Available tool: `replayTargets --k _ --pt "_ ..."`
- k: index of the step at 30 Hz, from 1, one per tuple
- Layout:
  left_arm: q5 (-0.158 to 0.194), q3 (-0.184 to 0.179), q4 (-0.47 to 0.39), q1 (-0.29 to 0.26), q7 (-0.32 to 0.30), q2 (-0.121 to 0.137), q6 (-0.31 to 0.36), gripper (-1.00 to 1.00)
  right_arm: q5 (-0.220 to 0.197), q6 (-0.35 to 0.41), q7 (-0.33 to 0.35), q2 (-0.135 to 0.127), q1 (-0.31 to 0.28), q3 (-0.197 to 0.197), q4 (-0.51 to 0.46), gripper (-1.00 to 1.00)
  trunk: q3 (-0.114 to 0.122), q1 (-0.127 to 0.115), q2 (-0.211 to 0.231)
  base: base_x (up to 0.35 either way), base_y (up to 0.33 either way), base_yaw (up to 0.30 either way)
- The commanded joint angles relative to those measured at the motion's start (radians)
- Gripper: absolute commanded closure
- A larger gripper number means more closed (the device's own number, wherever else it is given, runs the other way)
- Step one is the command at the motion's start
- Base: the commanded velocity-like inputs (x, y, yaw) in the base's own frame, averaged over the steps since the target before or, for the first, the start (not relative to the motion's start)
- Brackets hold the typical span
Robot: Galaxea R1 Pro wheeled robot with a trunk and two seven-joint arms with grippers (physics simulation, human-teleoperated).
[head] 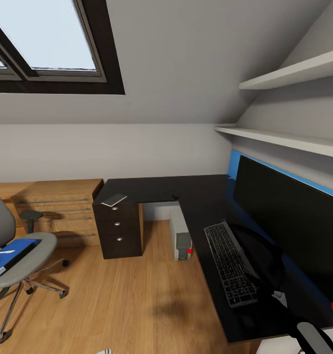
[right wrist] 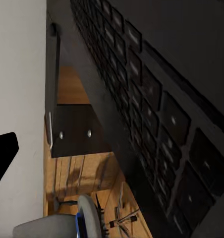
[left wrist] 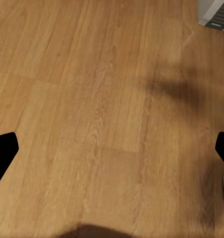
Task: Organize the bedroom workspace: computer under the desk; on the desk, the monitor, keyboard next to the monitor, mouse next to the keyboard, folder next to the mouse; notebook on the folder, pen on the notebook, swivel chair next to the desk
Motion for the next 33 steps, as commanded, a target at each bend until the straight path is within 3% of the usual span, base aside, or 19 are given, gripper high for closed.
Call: replayTargets --k 1,11,33 --pt "0.010 0.000 -0.001 0.000 0.001 0.000 -0.002 -1.00 -0.005 0.009 0.000 0.000 -0.001 -0.004 0.000 -1.00 -0.001 0.000 -0.001 0.000 0.000 0.000" --pt "0.010 0.002 -0.001 0.000 0.002 -0.001 -0.001 -1.00 -0.005 0.009 0.000 0.000 -0.001 -0.004 0.000 -1.00 -0.001 0.000 -0.001 -0.030 -0.014 0.000" --pt "0.010 0.002 -0.001 0.000 0.002 -0.001 0.000 -1.00 -0.004 0.008 0.000 0.001 -0.001 -0.002 0.000 -1.00 -0.001 0.000 -0.001 -0.250 -0.160 0.000"
